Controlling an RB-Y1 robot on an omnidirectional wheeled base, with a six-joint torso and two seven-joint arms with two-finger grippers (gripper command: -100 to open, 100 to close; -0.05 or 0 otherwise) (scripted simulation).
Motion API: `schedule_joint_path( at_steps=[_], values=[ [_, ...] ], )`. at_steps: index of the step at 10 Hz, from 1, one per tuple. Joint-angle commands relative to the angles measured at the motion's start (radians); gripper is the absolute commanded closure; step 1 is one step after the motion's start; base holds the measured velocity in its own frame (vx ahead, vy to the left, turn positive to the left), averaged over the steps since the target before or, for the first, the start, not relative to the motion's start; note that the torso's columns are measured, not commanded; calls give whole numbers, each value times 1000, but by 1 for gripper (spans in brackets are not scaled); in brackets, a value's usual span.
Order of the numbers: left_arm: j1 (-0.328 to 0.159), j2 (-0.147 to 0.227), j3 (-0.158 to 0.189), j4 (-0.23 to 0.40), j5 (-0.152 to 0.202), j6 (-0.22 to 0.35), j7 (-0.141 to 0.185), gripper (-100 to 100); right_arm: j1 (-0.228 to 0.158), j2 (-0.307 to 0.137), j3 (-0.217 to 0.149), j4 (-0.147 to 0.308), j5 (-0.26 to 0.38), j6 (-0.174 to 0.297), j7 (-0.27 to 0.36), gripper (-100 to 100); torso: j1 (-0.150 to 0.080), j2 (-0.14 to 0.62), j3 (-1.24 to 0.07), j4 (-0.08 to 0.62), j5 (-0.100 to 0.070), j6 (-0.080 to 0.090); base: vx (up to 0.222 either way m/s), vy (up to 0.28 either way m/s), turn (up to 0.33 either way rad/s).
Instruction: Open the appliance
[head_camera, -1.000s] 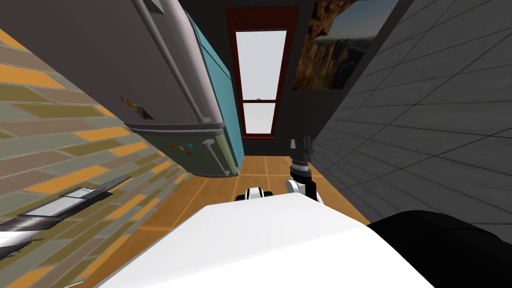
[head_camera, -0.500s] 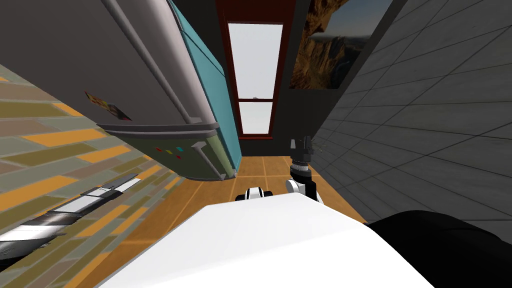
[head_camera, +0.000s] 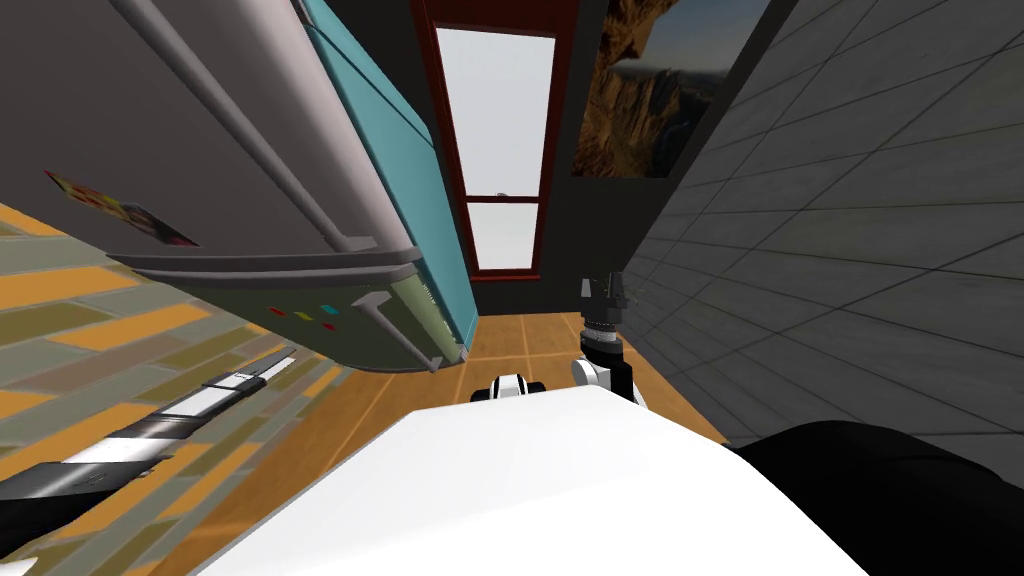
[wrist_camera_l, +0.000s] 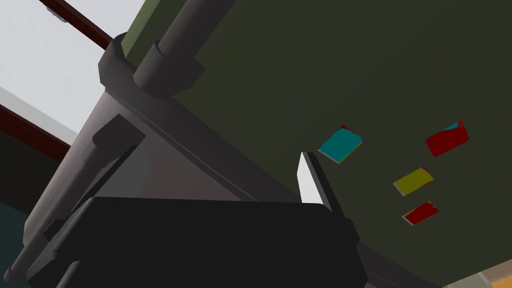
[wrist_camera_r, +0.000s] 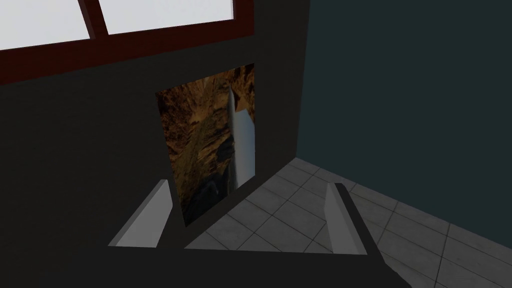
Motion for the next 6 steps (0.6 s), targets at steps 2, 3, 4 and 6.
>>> schedule_joint_path(
  at_steps=[2,3,4,6],
  values=[
    [-10,-34,-39,-8,6,51,-71,-100,0,0,0,0,0,0,0,0,0,0,0,0,0,0,102,-63,-88],
    [-14,-42,-50,-6,7,63,-89,-100,0,0,0,0,0,0,0,0,0,-1,0,0,0,0,115,-71,-94],
    [-19,-50,-62,-5,9,75,-109,-100,0,0,0,0,0,0,0,0,0,-1,-1,0,0,0,105,-71,-72],
    [-27,-63,-82,-4,10,97,-145,-100,0,0,0,0,0,0,0,0,1,1,0,0,0,0,96,-56,-78]
  ],
)
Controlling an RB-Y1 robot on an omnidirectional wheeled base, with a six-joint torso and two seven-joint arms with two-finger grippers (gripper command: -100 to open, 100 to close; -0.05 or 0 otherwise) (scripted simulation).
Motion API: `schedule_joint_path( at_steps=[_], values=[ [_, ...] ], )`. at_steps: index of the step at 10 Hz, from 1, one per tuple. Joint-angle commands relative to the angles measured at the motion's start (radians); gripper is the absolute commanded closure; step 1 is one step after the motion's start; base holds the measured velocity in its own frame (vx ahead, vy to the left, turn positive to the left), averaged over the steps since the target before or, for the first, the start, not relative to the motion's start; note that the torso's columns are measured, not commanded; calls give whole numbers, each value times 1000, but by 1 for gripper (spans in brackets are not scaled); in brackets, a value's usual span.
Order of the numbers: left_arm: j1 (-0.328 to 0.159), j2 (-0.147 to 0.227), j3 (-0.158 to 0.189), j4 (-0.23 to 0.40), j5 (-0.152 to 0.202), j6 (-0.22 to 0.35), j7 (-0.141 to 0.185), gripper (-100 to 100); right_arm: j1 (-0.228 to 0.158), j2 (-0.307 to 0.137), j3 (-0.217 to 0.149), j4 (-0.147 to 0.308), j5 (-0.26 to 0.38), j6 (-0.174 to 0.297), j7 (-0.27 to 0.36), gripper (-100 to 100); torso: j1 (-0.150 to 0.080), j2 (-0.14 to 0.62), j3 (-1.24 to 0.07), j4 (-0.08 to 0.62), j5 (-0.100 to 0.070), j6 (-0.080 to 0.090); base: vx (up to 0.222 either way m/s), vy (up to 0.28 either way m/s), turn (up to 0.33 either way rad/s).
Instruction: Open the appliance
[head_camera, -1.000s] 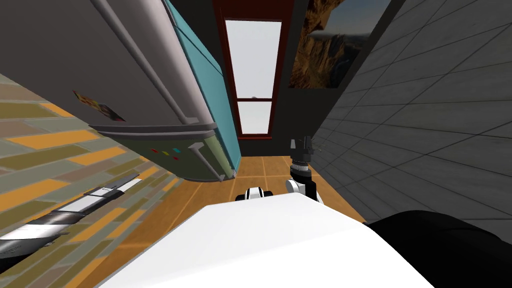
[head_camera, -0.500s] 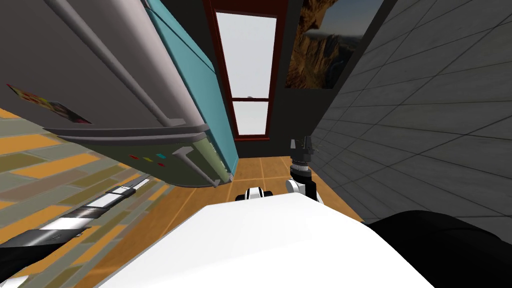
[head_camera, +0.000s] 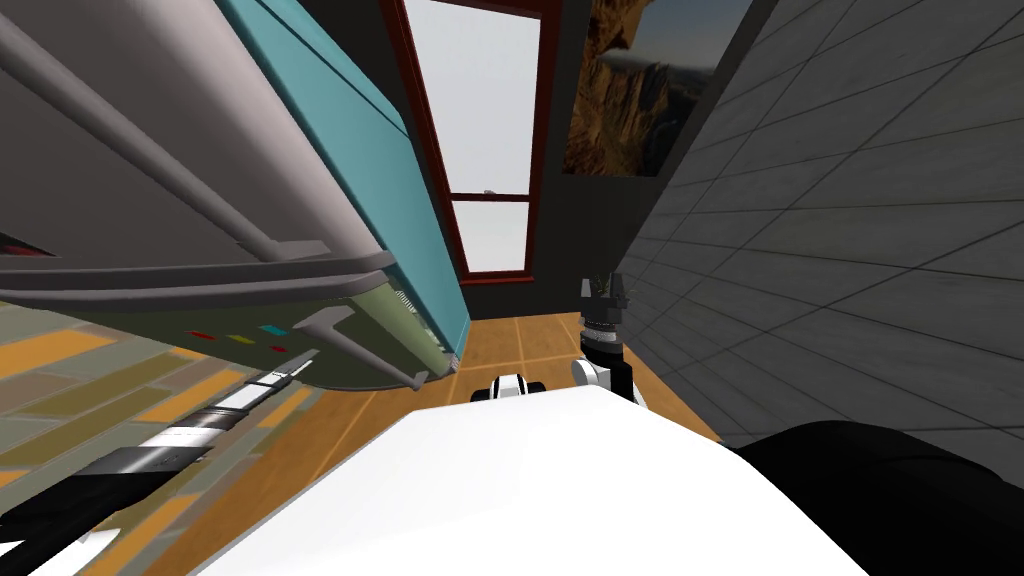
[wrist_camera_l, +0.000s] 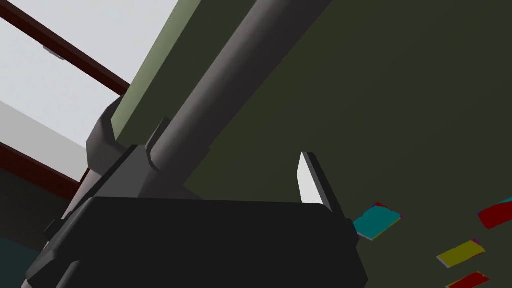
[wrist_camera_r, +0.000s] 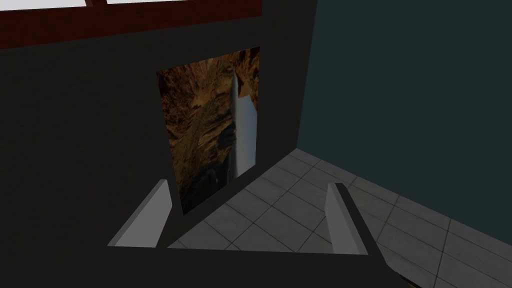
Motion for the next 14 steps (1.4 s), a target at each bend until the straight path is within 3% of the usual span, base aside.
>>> schedule_joint_path(
  at_steps=[1,3,4,11,14],
  values=[
    [-12,-14,-24,5,2,27,-43,-100,0,0,0,0,0,0,0,0,1,0,0,0,0,0,90,-49,-72],
    [-8,-12,-19,-2,1,26,-32,-100,0,0,0,0,0,0,0,0,1,2,1,0,0,0,24,-14,-6],
    [-8,-12,-19,-2,1,26,-32,100,0,0,0,0,0,0,0,0,2,3,2,1,1,0,0,0,0],
    [30,-30,-10,-77,-50,-183,-10,100,-1,0,0,0,0,0,0,0,15,-4,-4,2,-1,-2,-221,196,40],
    [43,-35,-7,-101,-67,-265,-3,100,-1,0,0,0,0,0,0,0,6,-11,-8,0,-3,1,-232,205,43]
  ],
)
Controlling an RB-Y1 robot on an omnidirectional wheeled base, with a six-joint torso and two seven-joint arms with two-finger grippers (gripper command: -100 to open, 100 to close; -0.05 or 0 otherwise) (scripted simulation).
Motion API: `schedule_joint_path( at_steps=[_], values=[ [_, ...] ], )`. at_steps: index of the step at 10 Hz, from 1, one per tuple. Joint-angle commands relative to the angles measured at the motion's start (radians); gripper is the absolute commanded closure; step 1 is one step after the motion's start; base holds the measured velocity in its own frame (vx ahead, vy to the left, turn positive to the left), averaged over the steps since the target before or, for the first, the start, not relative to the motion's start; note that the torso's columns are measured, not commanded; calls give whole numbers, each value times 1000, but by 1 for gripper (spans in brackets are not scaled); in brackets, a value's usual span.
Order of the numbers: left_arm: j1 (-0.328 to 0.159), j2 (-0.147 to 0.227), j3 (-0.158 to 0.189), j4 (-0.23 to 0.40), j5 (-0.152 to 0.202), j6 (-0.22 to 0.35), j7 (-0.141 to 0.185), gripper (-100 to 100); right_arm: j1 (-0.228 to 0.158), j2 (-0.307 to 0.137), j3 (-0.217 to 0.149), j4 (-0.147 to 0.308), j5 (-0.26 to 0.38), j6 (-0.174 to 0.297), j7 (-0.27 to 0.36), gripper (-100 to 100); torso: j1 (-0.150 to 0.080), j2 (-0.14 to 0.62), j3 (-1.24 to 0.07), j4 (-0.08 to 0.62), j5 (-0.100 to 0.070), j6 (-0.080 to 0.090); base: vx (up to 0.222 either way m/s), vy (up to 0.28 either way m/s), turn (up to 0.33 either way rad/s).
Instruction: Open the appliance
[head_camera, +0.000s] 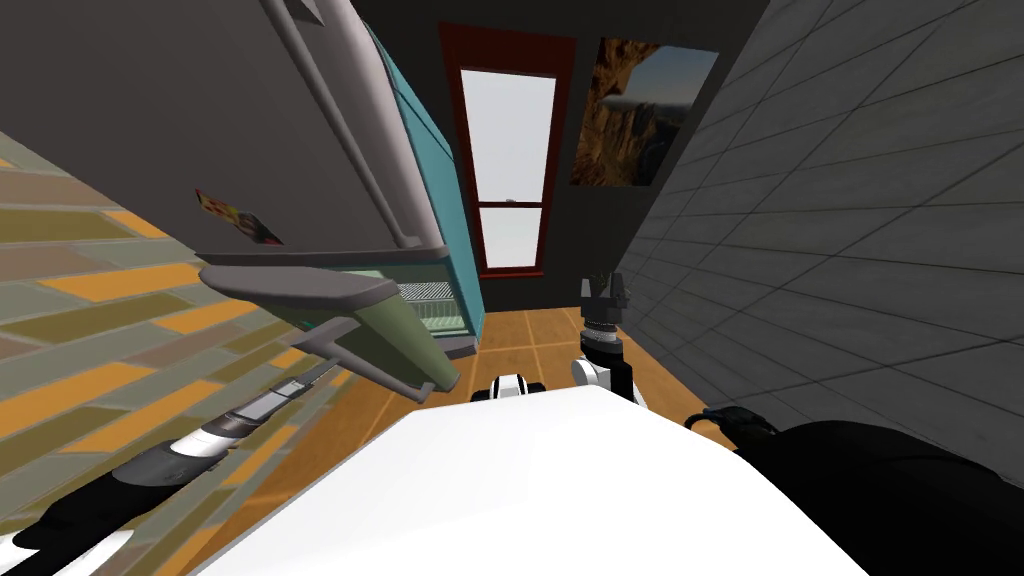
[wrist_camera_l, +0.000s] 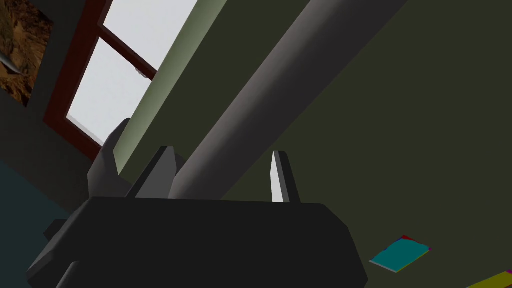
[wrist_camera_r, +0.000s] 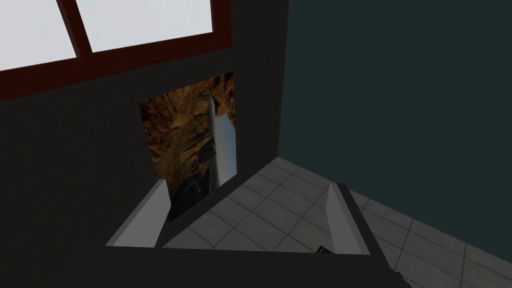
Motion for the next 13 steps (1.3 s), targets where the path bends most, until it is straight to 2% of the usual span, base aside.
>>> schedule_joint_path(
  at_steps=[1,3,4,5,6,7,8,9,10,11,12,13],
  values=[
    [1,5,11,-9,-7,-54,6,100,0,0,0,0,0,0,0,0,-1,6,3,1,1,-1,-168,172,11],
    [14,0,14,-33,-25,-122,14,100,0,0,0,0,0,0,0,0,-3,3,2,0,0,0,-154,205,43],
    [5,1,6,-10,-24,-109,3,100,0,0,0,0,0,0,0,0,-2,6,4,1,1,0,-88,95,18],
    [-35,35,-44,-18,25,-75,-27,100,0,0,0,0,0,0,0,0,-8,2,3,-1,3,1,-194,146,-103],
    [-35,35,-82,-18,46,-75,-27,100,0,0,0,0,0,0,0,0,0,5,2,3,-3,4,-265,212,-105],
    [-35,35,-105,-18,51,-75,-27,100,0,0,0,0,0,0,0,0,4,7,3,5,-3,2,-149,145,-12],
    [-75,67,-152,-27,85,-48,-55,100,0,0,0,0,0,0,0,0,0,1,1,2,-2,2,-270,226,-134],
    [-75,67,-198,-25,104,-48,-55,100,0,0,0,0,0,0,0,0,6,4,1,4,-4,3,-236,215,-112],
    [-75,67,-215,-27,127,-29,-55,100,0,0,0,0,0,0,0,0,2,1,0,5,-4,2,-71,95,26],
    [-116,100,-267,-36,151,-5,-82,100,0,0,0,0,0,0,0,0,-4,-7,-5,2,-5,2,-207,168,-94],
    [-116,100,-310,-36,172,9,-82,100,0,0,0,0,0,0,0,0,2,-1,-4,5,-7,4,-240,186,-111],
    [-116,100,-325,-36,194,16,-82,100,0,0,0,0,0,0,0,0,5,1,-1,6,-6,2,-95,103,-17]
  ],
)
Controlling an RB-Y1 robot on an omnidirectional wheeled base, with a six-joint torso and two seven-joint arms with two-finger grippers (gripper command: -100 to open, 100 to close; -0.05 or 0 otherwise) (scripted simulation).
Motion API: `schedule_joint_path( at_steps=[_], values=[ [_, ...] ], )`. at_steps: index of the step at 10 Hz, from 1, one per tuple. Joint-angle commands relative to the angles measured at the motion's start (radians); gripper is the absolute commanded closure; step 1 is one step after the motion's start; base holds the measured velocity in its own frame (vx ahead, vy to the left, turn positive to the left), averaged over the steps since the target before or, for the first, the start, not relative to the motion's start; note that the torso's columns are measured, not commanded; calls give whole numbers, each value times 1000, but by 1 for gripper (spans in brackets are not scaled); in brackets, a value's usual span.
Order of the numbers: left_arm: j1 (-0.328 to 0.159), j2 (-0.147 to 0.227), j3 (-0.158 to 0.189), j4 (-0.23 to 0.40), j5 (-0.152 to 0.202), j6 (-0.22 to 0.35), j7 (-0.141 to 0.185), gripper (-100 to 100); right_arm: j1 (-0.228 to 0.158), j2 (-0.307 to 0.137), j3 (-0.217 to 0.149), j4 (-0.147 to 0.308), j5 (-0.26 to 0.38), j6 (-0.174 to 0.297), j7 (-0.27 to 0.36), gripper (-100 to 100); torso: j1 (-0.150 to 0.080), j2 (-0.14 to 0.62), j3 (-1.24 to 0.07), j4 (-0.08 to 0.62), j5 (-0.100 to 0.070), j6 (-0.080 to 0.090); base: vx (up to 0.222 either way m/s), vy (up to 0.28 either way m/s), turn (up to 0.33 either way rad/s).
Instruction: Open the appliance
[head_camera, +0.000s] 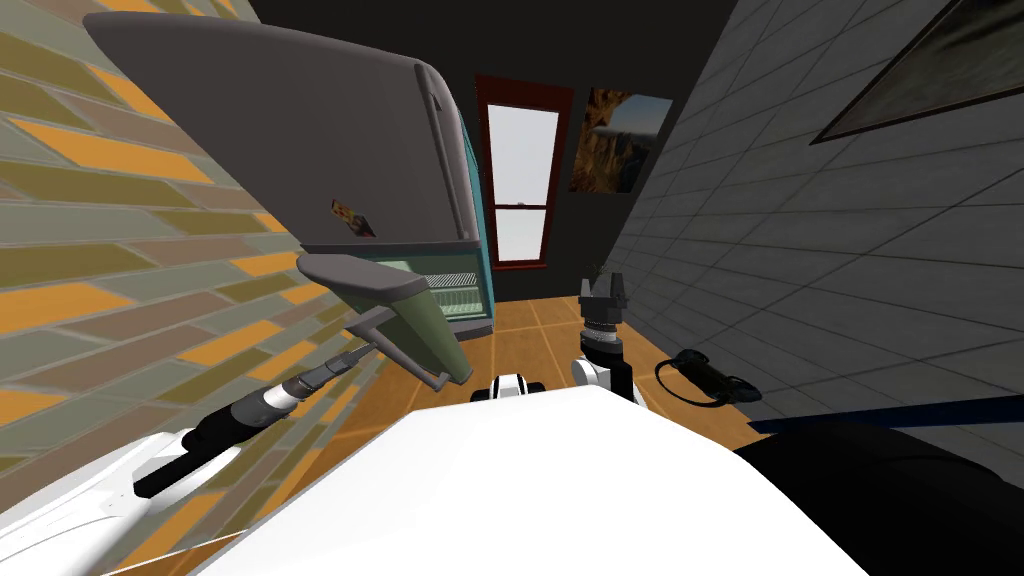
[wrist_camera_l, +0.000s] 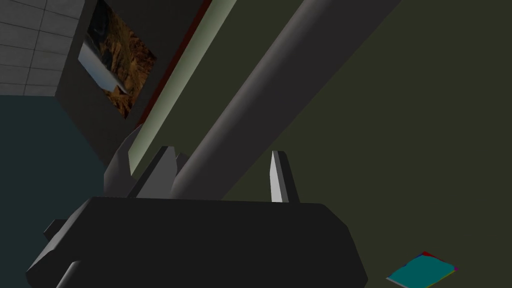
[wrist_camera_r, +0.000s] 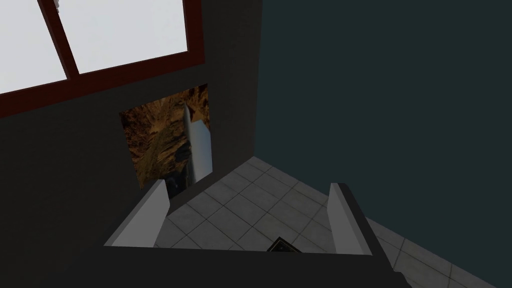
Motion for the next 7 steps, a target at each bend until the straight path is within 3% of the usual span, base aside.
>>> schedule_joint_path(
  at_steps=[1,2,3,6,7],
  values=[
    [-13,13,-21,-10,59,42,-2,100,0,0,0,0,0,0,0,0,-3,-6,-3,-2,0,-1,-5,41,27],
    [-48,46,-87,-19,87,67,-30,100,1,0,0,0,0,0,0,0,-5,-10,-6,-3,0,1,-170,161,-124],
    [-53,46,-128,-19,107,80,-30,100,0,0,0,0,0,0,0,0,2,-1,-2,0,0,3,-205,182,-151],
    [-53,46,-131,-19,135,87,-30,100,0,0,0,0,0,0,0,0,-3,-5,-3,0,-2,-3,-59,44,20],
    [-82,78,-204,-28,169,114,-58,100,1,0,0,0,0,0,0,0,-6,-8,-5,-1,-3,0,-152,151,-117]
  ],
)
